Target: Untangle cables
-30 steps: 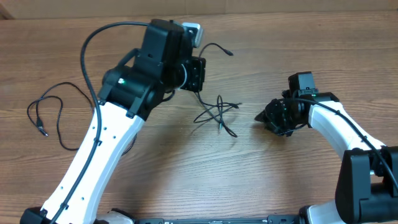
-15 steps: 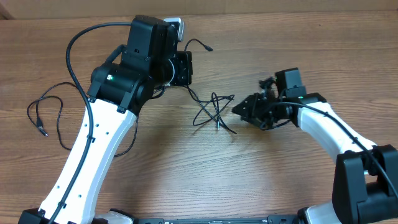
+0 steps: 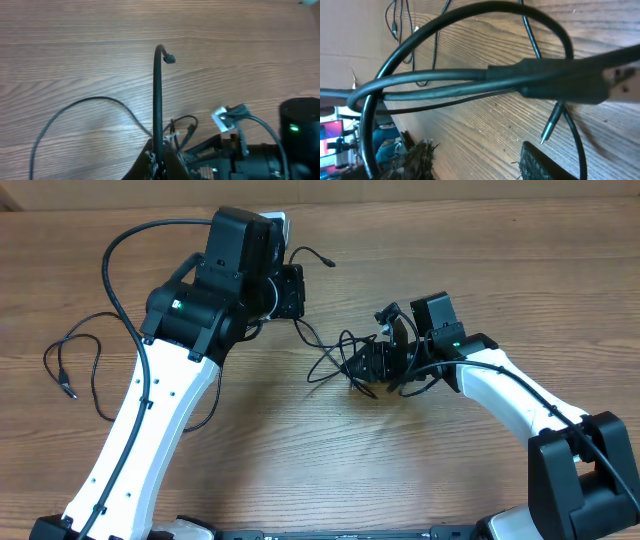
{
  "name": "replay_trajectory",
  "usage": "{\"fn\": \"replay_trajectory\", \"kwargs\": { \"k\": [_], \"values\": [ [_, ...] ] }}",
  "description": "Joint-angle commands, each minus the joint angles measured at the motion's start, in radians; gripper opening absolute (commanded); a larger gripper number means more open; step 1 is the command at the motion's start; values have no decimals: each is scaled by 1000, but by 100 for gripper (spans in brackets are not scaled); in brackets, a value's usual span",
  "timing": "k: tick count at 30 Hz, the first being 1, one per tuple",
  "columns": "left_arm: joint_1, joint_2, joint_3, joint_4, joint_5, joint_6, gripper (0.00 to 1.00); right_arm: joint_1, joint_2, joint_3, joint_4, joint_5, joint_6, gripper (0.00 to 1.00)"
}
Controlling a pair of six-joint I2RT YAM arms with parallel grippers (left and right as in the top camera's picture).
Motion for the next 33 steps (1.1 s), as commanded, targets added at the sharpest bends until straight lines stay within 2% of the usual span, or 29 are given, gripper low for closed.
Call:
{"fn": "replay_trajectory", "kwargs": {
  "k": [1,4,7,11,16,20,23,29,32,33],
  "values": [
    [3,-19,28,-11,-74,-6,4,-33,-17,-3,3,8,-51,56],
    [3,-19,28,-23,-78,-6,4,-63,-17,-3,3,8,-56,56],
    [5,-19,28,-35,-89,-6,4,-86,-17,-3,-4,-41,-144,56],
    [14,-15,28,-53,-95,-11,4,-104,-21,-3,-17,-173,-259,65],
    [15,-9,27,-54,-95,-19,4,-105,-21,-3,-31,-255,-371,67],
    [15,-8,27,-55,-95,-25,4,-90,-21,-3,-74,-367,-518,67],
    [15,-8,27,-55,-94,-25,4,-71,-21,-3,-83,-355,-542,66],
    [15,-8,27,-55,-69,-25,4,-9,-21,-3,-78,-221,-541,53],
    [15,-8,27,-55,-69,-25,4,29,-21,-3,-70,-126,-538,37],
    [15,-8,28,-55,-69,-25,4,39,-21,-3,-65,-97,-521,35]
  ]
}}
